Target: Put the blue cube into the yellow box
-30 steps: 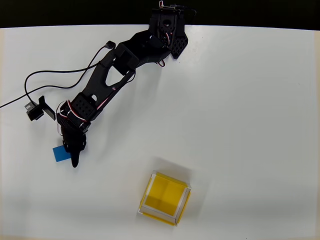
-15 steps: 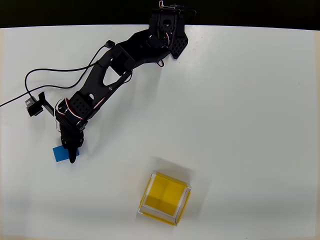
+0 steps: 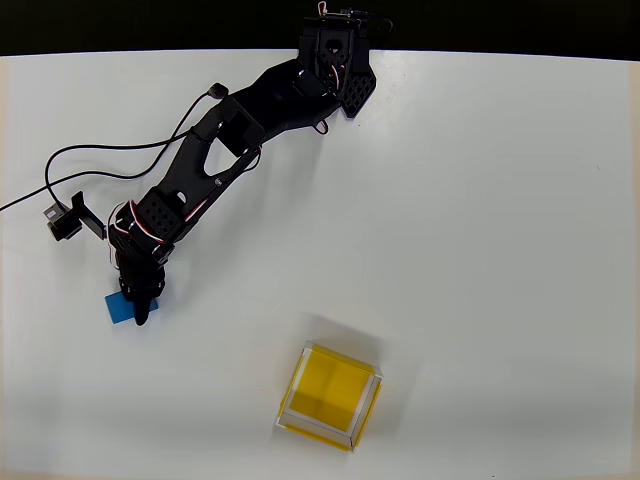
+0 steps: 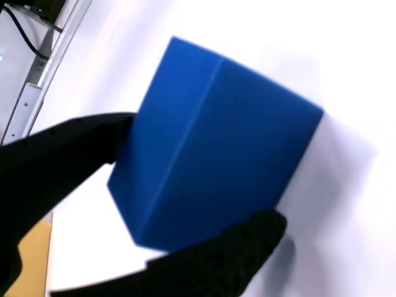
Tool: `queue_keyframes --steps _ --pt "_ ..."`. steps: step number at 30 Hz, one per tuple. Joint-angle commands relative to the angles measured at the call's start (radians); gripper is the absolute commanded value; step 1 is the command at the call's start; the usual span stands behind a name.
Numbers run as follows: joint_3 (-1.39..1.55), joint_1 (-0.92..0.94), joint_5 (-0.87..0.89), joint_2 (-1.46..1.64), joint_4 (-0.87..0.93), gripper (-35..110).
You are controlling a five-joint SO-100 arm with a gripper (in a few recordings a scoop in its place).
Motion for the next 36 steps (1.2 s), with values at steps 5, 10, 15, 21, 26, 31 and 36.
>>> queue_keyframes --steps 5,10,15,21,26,31,36 --pt "-0.098 0.021 -0.031 0.067 -0.020 32" --pt "-0.097 0.029 -0.048 0.063 -0.014 29" --pt "-0.091 0.040 -0.075 0.058 -0.017 24" --pt "-0.087 0.054 -0.114 0.048 -0.032 20" --pt "-0.078 0.057 -0.138 0.054 -0.034 18" --pt "-0.009 0.048 -0.183 0.130 -0.104 17" --pt "0.067 -0.020 -0.224 0.264 -0.170 17"
